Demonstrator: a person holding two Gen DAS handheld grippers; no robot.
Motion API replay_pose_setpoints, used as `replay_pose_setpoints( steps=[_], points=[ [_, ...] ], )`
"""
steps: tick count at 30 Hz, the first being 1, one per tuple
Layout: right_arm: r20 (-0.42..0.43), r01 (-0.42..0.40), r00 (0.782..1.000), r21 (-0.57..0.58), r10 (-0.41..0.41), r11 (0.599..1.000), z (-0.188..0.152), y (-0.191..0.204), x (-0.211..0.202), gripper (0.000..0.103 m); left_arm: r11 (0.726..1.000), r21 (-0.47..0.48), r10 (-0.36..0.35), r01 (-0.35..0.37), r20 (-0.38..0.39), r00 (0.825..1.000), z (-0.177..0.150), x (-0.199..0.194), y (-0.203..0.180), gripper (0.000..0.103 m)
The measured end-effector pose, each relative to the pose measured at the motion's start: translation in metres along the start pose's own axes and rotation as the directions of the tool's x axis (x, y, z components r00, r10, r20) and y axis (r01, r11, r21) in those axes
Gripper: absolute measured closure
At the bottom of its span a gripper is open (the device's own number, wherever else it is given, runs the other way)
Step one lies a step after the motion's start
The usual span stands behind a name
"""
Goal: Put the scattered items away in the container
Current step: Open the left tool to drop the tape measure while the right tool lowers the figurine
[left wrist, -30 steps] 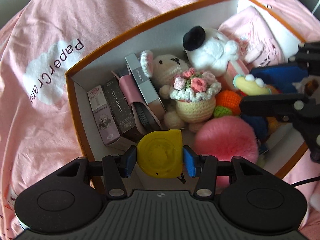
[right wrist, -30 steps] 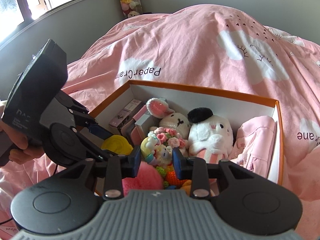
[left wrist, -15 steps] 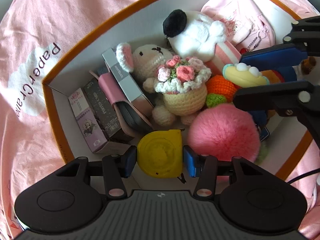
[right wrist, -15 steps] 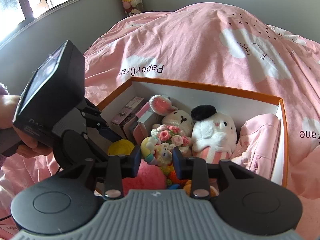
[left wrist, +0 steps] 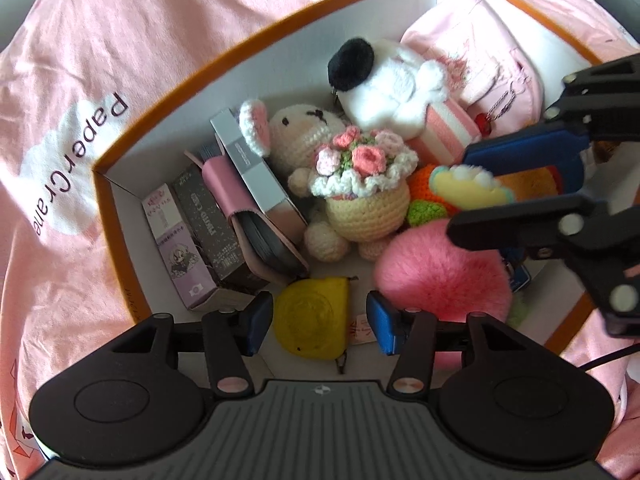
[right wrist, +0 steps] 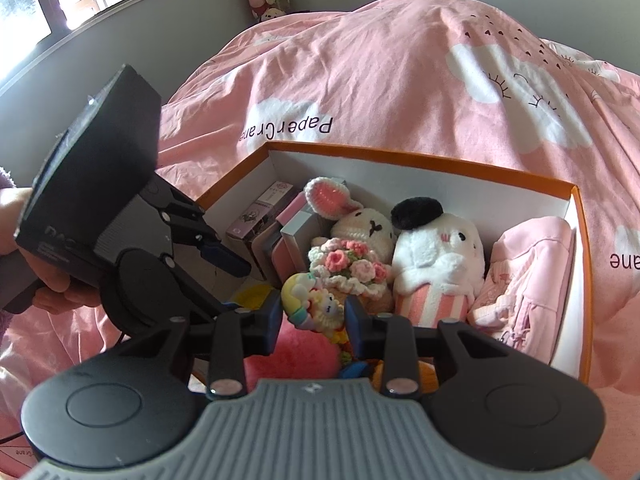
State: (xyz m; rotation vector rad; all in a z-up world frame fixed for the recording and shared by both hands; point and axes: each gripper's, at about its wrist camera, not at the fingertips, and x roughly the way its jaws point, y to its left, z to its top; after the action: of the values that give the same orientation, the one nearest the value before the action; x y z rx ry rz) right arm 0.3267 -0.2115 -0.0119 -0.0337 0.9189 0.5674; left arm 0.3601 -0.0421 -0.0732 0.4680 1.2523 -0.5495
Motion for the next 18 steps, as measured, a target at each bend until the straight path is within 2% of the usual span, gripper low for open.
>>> replay_pose_setpoints(
  steps=[5, 10, 13, 15, 18],
  points=[
    [-0.002, -0.025, 1.000, -0.009, 0.025, 1.000, 0.003, 0.004, 0.001, 0.067, 0.998, -0.057, 0.036, -0.030, 0.110, 0.993, -0.014, -0.029, 0.011, 0.043],
    [-0.018, -0.072, 0.997, -0.012, 0.072, 0.997, 0.011, 0.013, 0.009, 0.067, 0.987, -0.146, 0.102, -0.070, 0.230, 0.968, -0.009, -0.059, 0.014, 0.046],
    [-0.034, -0.096, 0.995, -0.029, 0.095, 0.995, 0.016, 0.024, 0.018, 0.067, 0.979, -0.176, 0.150, -0.106, 0.260, 0.954, -0.010, -0.069, 0.012, 0.053],
    [-0.052, -0.107, 0.993, -0.051, 0.104, 0.993, 0.019, 0.033, 0.025, 0.067, 0.970, -0.206, 0.181, -0.128, 0.266, 0.947, -0.015, -0.073, 0.014, 0.053],
    [-0.092, -0.110, 0.991, -0.116, 0.100, 0.987, 0.023, 0.050, 0.038, 0.067, 0.962, -0.240, 0.193, -0.130, 0.259, 0.946, -0.023, -0.077, 0.024, 0.054]
  ],
)
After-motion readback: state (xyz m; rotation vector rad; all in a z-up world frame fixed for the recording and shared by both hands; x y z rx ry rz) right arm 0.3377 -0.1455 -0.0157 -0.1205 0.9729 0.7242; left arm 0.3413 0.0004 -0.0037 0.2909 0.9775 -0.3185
